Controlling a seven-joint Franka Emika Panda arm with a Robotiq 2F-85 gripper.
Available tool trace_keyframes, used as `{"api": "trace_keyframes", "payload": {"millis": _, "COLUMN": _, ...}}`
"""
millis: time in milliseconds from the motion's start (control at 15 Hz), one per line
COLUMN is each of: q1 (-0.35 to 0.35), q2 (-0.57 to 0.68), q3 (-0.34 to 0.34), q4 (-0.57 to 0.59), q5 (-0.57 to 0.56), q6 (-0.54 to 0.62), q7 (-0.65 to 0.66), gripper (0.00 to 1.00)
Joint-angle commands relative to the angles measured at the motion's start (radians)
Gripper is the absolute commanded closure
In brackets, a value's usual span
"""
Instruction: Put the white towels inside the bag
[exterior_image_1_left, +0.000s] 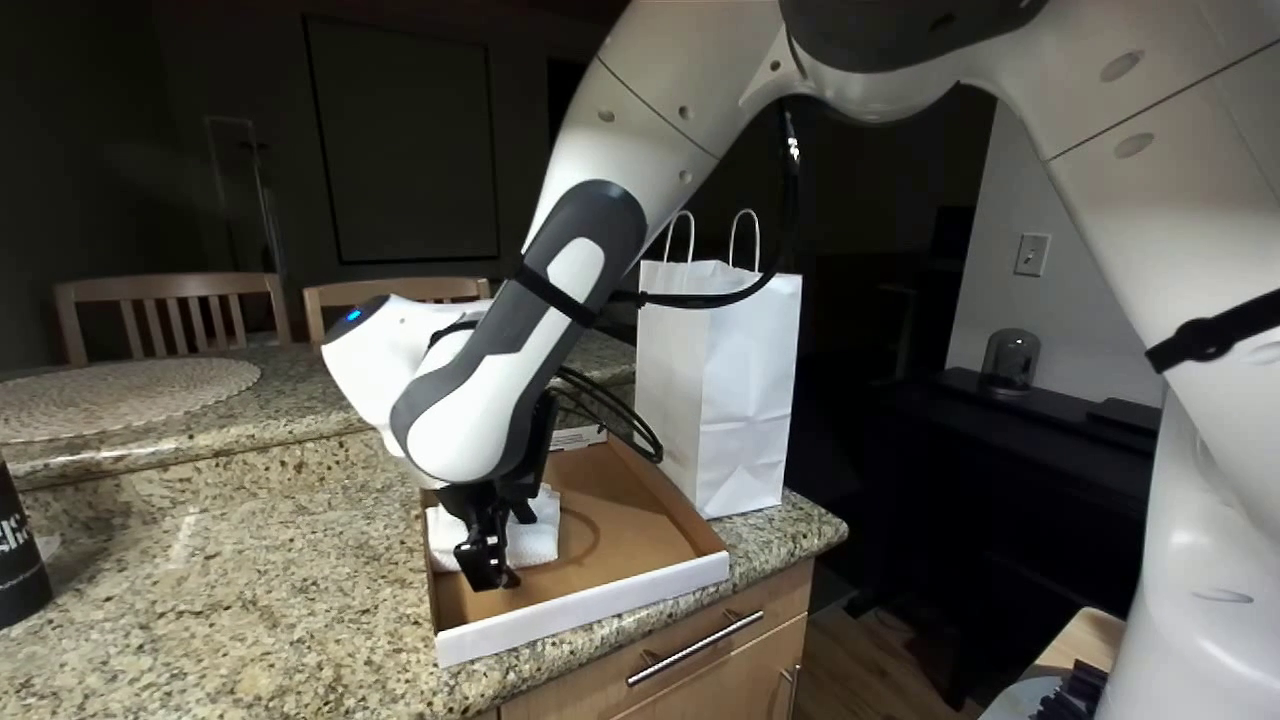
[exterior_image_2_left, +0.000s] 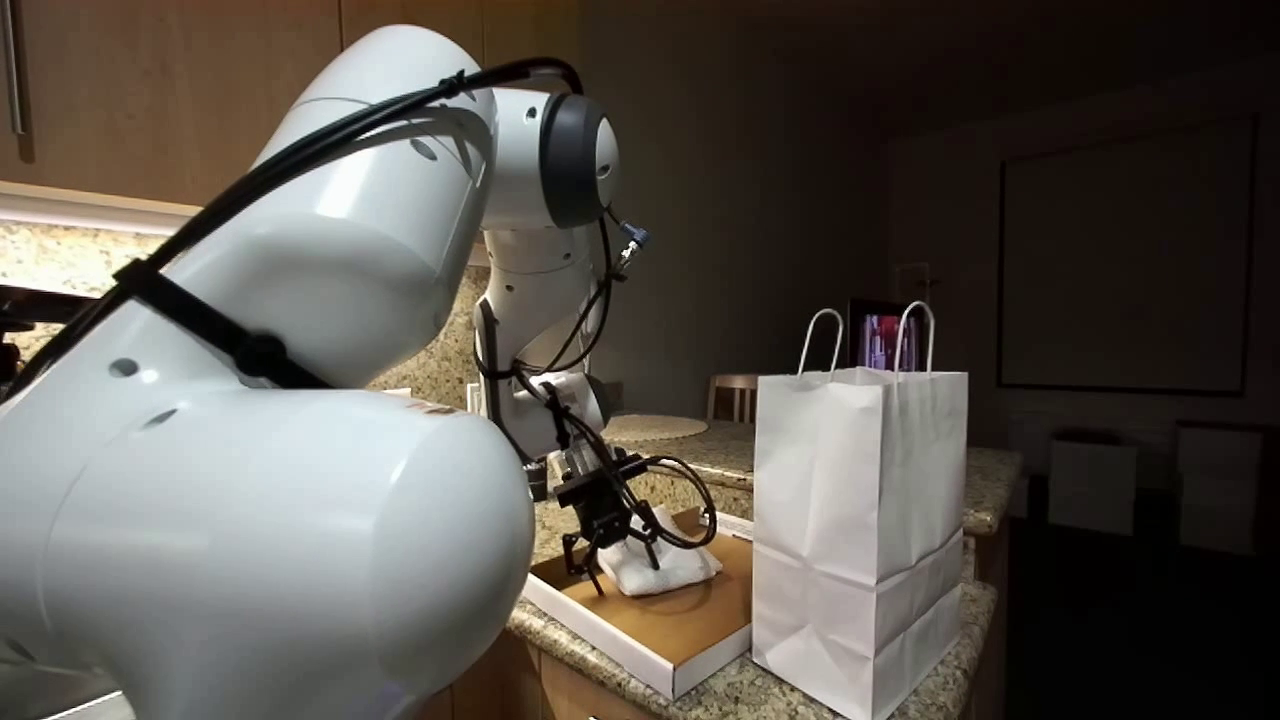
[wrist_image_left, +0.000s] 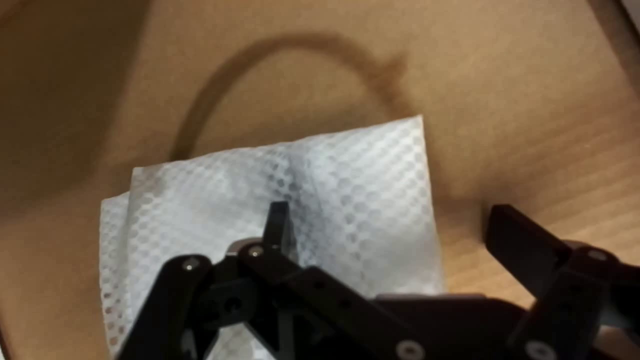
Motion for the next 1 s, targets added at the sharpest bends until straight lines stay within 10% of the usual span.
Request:
{"api": "trace_keyframes", "payload": {"millis": 0, "q1": 0.012, "q2": 0.043, "q3": -0.013, "q4": 0.051, "q5": -0.044, "q6": -0.029, "q7": -0.008, "gripper": 0.25}}
{"api": "trace_keyframes", "payload": {"millis": 733, "q1": -0.056, "q2": 0.078, "q3": 0.016, "q4": 0.172, "q5": 0.123, "q6": -0.21, "q7": -0.147, "gripper": 0.91}}
{"api": "trace_keyframes", "payload": {"millis": 933, "q1": -0.083, "q2": 0.074, "q3": 0.03, "q4": 0.203, "q5": 0.21, "q6": -0.276, "q7": -0.2, "gripper": 0.95}}
